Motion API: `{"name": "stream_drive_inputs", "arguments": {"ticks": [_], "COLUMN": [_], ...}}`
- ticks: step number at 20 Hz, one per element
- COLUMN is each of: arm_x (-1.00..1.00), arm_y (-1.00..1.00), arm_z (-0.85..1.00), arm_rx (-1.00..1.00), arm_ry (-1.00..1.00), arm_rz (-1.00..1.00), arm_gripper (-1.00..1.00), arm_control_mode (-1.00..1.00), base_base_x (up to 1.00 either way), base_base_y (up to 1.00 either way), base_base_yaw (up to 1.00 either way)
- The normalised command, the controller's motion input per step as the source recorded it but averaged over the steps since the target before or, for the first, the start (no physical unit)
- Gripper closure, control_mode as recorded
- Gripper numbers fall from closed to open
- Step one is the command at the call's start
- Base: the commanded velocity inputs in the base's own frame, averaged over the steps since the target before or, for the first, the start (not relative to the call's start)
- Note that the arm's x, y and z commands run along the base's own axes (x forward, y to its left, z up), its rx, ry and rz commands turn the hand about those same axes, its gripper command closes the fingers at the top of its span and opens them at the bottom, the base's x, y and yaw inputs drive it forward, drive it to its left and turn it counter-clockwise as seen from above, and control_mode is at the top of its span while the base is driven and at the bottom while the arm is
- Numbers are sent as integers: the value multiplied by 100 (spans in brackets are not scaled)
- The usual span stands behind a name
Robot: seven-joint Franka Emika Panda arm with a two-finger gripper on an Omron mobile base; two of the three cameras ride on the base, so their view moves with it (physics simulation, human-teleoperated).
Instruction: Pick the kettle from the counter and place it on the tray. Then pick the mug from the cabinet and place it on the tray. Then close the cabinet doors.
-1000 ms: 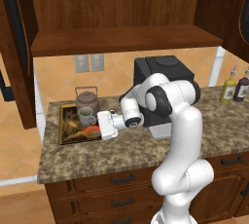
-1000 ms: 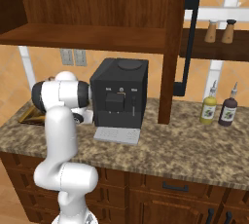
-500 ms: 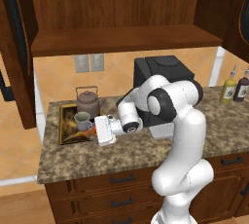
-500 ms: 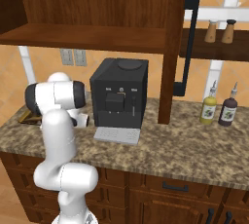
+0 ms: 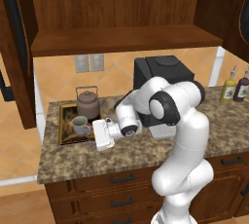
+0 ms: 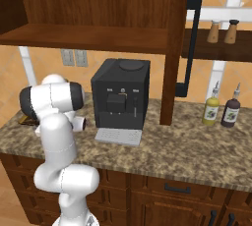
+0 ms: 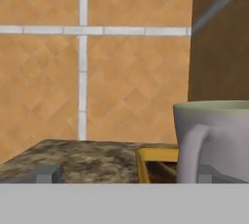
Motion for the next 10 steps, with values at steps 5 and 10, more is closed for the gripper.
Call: {"name": "stream_drive_inputs", "arguments": {"ticks": [5,10], "arm_x": [0,0], "arm_y": [-11,-7], "arm_z": [-10,-21], "arm_rx": [0,0], "arm_ry": [10,7], "arm_rz": [-28,-35], "arm_gripper": [-100,-100], "arm_control_mode": [-100,-100], "base_base_x": [0,0], "base_base_y": [0,0], "base_base_yaw": [0,0]}}
